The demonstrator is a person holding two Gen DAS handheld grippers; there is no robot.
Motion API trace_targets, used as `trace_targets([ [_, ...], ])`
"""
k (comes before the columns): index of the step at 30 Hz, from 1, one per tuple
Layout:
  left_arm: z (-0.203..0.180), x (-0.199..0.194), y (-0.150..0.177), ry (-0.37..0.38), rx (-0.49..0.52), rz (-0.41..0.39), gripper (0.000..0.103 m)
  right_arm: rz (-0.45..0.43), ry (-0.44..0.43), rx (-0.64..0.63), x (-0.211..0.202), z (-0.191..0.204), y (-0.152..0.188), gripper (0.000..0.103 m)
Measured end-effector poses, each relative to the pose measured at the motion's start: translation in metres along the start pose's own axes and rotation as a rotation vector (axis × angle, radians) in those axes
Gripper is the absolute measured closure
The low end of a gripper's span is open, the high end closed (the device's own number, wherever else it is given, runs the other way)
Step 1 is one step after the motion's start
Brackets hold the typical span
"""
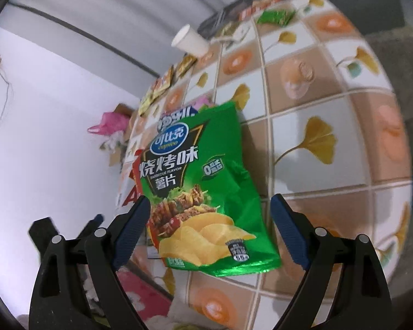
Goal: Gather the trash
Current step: 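Grasp the white milk bottle with the left gripper while the right gripper grasps the green chips bag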
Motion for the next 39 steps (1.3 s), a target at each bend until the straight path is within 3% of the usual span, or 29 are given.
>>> trace_targets([
  [3, 0.003, 0.010, -0.001, -0.035, -0.007, 0.016, 0.032, 0.012, 0.001, 0.016, 0.003, -0.007, -0.004, 0.018],
  [10, 0.005, 0.020, -0.003, -0.105, 0.035, 0.019, 0.031, 0.076, -0.086, 0.080, 0.010, -0.016, -0.004, 0.018],
  [20, 0.024, 0.037, 0.001, -0.085, -0.073, 0.084, 0.032, 0.163, -0.176, 0.110, 0.029, -0.014, -0.005, 0.019],
  [33, 0.031, 0.065, 0.005, -0.042, -0.142, 0.172, 0.032, 0.198, -0.181, 0.142, 0.023, -0.026, -0.006, 0.051],
  [39, 0.031, 0.073, 0.007, -0.039, -0.156, 0.203, 0.032, 0.192, -0.182, 0.143, 0.013, -0.033, 0.000, 0.060],
])
Point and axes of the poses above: each gripper's, at about its wrist camera, not at the fingertips, and x roughly the way its jaws point, z to its left, y to its underside, the point moved 8 cm from there along x, roughly the way its jaws point, and after that the axes turned 4 degrees about -x, right-handed, at the moved point
